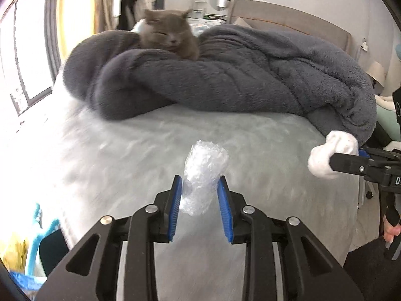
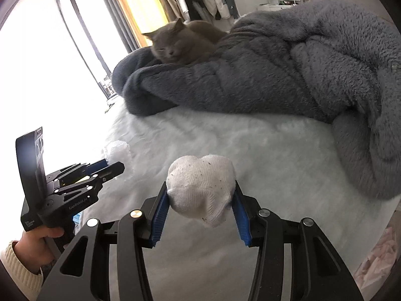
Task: Collect trash
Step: 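Carry the bubble wrap and white sock in both tools over the black bin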
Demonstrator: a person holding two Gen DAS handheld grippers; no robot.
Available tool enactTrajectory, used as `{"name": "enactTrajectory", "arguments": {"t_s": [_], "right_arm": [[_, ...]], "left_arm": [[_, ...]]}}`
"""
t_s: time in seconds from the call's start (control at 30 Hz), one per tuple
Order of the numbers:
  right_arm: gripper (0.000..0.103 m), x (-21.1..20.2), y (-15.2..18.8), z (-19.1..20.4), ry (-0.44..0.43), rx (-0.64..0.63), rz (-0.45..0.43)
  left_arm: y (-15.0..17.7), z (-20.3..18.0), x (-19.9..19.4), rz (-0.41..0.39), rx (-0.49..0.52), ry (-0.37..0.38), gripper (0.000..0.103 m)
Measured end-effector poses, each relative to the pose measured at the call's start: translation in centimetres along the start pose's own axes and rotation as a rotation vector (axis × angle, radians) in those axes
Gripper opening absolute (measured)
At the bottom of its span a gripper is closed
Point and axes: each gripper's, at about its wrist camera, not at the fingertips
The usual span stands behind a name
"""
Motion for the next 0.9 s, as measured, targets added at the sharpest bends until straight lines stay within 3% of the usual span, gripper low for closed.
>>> {"name": "enactTrajectory", "arguments": {"t_s": [0.43,0.73,0.9], "right_arm": [[0.048,0.4,1.9,6.7,-0.038,-0.081,-0.006],[0.048,3.0,1.6,12.1,-0.07,-0.182,0.021],[0.048,4.4,1.9,15.9,-0.096,-0.245,0.026]], "left_arm": [[4.8,5.7,-5.1,-0.024,-0.115,-0.156,0.031],[7.7,10.8,-5.9,0.039,-0.198,-0.236,0.031],[9.6,13.8,-5.8,0.08,-0.273,-0.245,0.031]]}}
Point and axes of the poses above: each gripper's, at about its wrist camera, not at the fingertips, and x roughly the way its jaws point, z to its left, y to its underside, and after that the axes turned 4 degrees about z, right-handed
